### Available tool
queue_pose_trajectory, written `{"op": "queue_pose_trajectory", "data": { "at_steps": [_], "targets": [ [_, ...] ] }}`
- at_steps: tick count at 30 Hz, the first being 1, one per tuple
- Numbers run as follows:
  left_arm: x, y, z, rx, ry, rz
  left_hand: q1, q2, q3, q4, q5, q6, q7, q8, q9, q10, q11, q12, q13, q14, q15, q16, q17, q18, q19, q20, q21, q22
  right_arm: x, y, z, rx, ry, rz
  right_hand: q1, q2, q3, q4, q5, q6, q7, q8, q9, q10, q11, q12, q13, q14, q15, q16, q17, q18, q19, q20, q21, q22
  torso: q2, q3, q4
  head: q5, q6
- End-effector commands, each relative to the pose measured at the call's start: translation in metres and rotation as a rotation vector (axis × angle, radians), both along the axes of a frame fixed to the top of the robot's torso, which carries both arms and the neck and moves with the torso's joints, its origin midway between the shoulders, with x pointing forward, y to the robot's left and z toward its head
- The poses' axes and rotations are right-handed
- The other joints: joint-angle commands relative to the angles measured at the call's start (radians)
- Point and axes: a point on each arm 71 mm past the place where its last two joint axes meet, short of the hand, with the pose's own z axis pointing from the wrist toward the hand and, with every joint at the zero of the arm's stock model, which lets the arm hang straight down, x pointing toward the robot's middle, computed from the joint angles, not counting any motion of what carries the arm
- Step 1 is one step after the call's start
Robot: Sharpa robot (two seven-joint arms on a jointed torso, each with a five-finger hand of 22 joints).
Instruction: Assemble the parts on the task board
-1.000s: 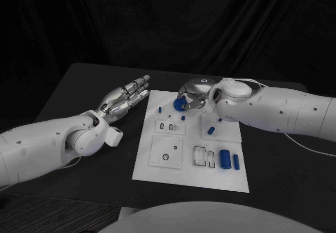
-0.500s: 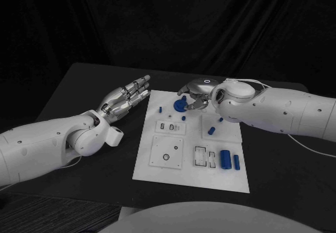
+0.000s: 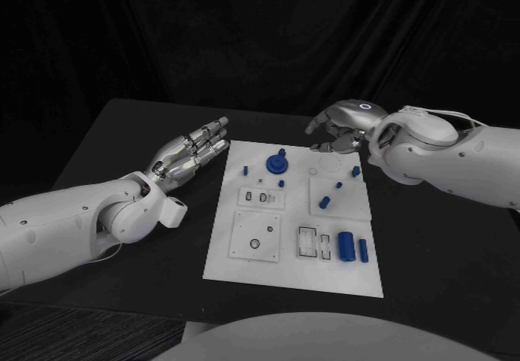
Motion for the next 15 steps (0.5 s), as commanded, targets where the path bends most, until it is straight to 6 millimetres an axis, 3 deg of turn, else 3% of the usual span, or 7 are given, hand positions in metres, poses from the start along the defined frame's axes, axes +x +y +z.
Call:
{"op": "queue_pose_trajectory", "data": {
  "at_steps": [1,5,9,15],
  "targets": [
    [-0.001,-0.001,0.002,-0.012,-0.011,-0.006,-0.01,-0.001,0.004,-0.002,0.004,-0.005,0.003,0.0,0.0,0.002,0.006,-0.004,-0.001,-0.002,0.007,-0.004,-0.002,0.01,0.0,0.006,-0.006,-0.001,-0.005,-0.02,0.002,0.005,-0.019,-0.054,-0.014,-0.001,-0.006,0.009,-0.007,-0.012,0.001,-0.013,-0.004,0.107,-0.004,0.003,0.263,0.084,-0.004,-0.026,0.194,0.007,-0.002,0.001,-0.016,0.122,-0.004,-0.0032,-0.0035,-0.001,0.0],
    [-0.001,0.0,0.002,-0.012,-0.011,-0.004,-0.01,-0.001,0.004,-0.002,0.004,-0.005,0.003,0.0,0.0,0.002,0.006,-0.004,-0.001,-0.002,0.007,-0.004,-0.002,0.01,0.0,0.006,-0.006,-0.001,-0.013,-0.05,-0.004,-0.001,-0.013,-0.106,-0.02,0.001,-0.016,0.021,-0.032,-0.029,-0.001,-0.027,-0.011,0.107,-0.005,0.003,0.263,0.083,-0.006,-0.035,0.186,0.007,0.0,0.0,-0.019,0.122,-0.004,-0.0019,-0.0055,0.004,0.003],
    [-0.001,0.001,0.002,-0.01,-0.01,-0.002,-0.01,-0.001,0.004,-0.003,0.004,-0.004,0.003,0.0,0.001,0.002,0.006,-0.004,-0.001,-0.002,0.008,-0.004,-0.002,0.01,0.0,0.006,-0.006,-0.001,-0.022,-0.076,-0.014,-0.021,0.022,-0.159,-0.016,0.006,-0.017,0.024,-0.033,-0.044,-0.004,-0.035,-0.017,0.107,-0.007,0.003,0.263,0.081,-0.007,-0.043,0.18,0.008,-0.001,-0.001,-0.024,0.121,-0.005,-0.0033,0.0015,-0.002,0.002],
    [-0.001,0.001,0.002,-0.01,-0.01,-0.001,-0.01,-0.001,0.004,-0.003,0.004,-0.002,0.004,0.0,0.001,0.002,0.006,-0.004,-0.001,-0.002,0.008,-0.004,-0.002,0.01,0.0,0.007,-0.006,-0.001,-0.03,-0.099,-0.03,-0.042,0.059,-0.208,-0.017,0.007,-0.02,0.028,-0.039,-0.048,-0.005,-0.037,-0.019,0.107,-0.009,0.003,0.263,0.08,-0.008,-0.048,0.176,0.009,-0.003,-0.002,-0.03,0.119,-0.003,-0.0032,-0.004,0.0,0.0]
  ]
}}
